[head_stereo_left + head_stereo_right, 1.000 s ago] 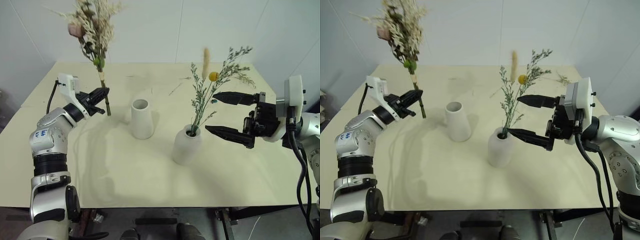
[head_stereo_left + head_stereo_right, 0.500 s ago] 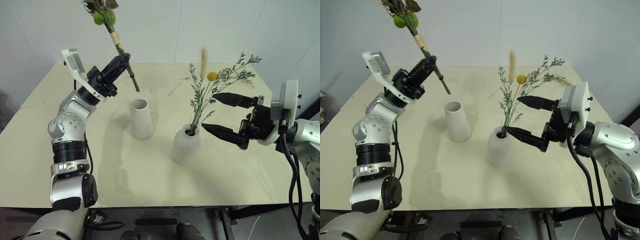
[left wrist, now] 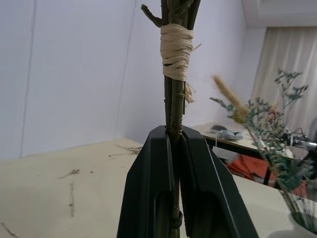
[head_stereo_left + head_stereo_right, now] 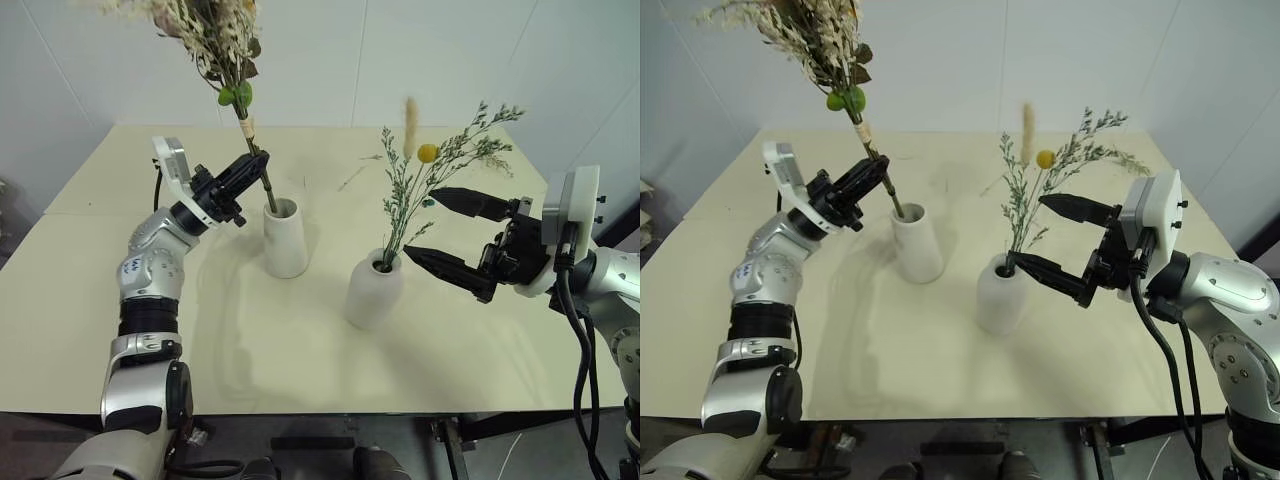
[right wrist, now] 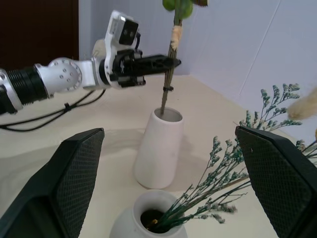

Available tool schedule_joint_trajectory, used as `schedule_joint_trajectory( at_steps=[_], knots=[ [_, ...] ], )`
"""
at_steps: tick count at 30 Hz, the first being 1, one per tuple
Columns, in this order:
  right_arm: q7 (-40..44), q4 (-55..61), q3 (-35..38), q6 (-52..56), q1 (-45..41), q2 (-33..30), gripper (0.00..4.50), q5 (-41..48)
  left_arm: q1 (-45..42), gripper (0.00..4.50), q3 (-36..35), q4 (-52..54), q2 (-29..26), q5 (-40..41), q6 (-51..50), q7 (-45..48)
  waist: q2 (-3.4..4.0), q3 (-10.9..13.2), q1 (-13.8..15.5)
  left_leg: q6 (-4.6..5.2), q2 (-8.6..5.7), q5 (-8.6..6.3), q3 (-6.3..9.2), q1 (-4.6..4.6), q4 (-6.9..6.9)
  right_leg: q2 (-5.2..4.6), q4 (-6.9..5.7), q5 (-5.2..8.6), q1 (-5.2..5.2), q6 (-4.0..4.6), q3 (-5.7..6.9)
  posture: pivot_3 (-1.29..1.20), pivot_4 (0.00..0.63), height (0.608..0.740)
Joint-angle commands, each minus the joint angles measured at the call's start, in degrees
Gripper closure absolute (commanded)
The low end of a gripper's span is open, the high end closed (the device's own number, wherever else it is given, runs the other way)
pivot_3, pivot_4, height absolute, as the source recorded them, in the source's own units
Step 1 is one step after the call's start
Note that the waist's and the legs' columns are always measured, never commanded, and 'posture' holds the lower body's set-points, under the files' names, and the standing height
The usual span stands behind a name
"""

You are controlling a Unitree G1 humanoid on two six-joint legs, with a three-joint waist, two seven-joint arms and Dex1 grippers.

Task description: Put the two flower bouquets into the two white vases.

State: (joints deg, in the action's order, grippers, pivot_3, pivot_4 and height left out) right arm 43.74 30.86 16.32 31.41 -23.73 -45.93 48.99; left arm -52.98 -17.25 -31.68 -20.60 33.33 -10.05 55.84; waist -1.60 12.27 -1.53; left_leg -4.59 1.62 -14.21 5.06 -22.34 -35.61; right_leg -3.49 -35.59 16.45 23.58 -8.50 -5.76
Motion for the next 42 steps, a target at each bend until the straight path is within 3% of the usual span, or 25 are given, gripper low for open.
schedule_joint_trajectory(
  at_steps=[1,6,11,19,25,29,42],
  knots=[
    [-1.1,2.2,1.9,-0.4,0.1,0.2,0.00,1.5,-0.1,4.48,0.5,-0.3,0.7,-0.6,2.9,1.5,0.00,0.0,0.0,0.00,0.00,0.00,0.00,0.00,0.00,0.00,0.00,0.00,0.00,0.00,0.00,0.00,0.150,0.740],
    [-1.8,2.5,2.1,-0.4,0.5,0.2,0.00,1.8,0.9,4.48,0.9,-2.6,1.3,-1.5,4.8,2.7,0.00,0.0,-0.1,0.04,0.00,-0.02,0.00,0.01,0.02,0.00,0.03,0.00,0.00,0.00,0.00,0.00,0.150,0.740],
    [-2.3,2.8,2.2,-0.7,0.9,0.3,0.00,2.0,0.7,2.99,-0.1,-2.9,-1.3,-2.3,6.1,2.0,0.00,0.0,-0.1,0.04,0.00,-0.02,0.00,0.02,0.00,0.00,-0.01,0.00,0.00,0.00,0.00,0.00,0.150,0.740],
    [-1.5,2.0,2.5,-1.5,1.6,0.3,0.00,1.6,3.1,0.55,1.7,1.2,-11.4,-4.3,4.7,6.9,0.00,0.0,-0.1,0.04,0.00,-0.02,0.01,0.02,0.06,0.00,0.01,0.00,0.01,0.01,0.00,0.00,0.150,0.740],
    [1.6,-0.3,3.2,-2.0,2.2,-0.9,0.00,1.0,7.3,0.55,4.7,2.7,-21.0,-7.4,4.3,15.4,0.00,0.0,-0.2,0.04,0.02,-0.02,-0.01,0.09,0.16,0.01,0.00,0.04,0.01,0.07,0.00,0.00,0.150,0.740],
    [5.5,-3.2,4.5,-2.3,2.5,-3.9,0.00,-0.4,8.1,0.55,3.0,2.5,-26.2,-6.6,3.7,19.0,0.00,0.0,-0.1,0.04,0.03,-0.02,-0.02,0.04,0.14,0.01,0.03,0.04,0.02,0.08,0.00,0.00,0.150,0.740],
    [17.0,-10.0,6.9,-6.0,7.3,-10.8,0.00,-6.3,15.9,0.55,-0.8,16.2,-29.8,-0.9,-3.1,21.1,0.01,0.0,-0.3,0.07,0.05,-0.04,-0.05,0.08,0.23,0.01,0.05,0.06,0.03,0.10,0.00,0.00,0.150,0.740]
  ],
)
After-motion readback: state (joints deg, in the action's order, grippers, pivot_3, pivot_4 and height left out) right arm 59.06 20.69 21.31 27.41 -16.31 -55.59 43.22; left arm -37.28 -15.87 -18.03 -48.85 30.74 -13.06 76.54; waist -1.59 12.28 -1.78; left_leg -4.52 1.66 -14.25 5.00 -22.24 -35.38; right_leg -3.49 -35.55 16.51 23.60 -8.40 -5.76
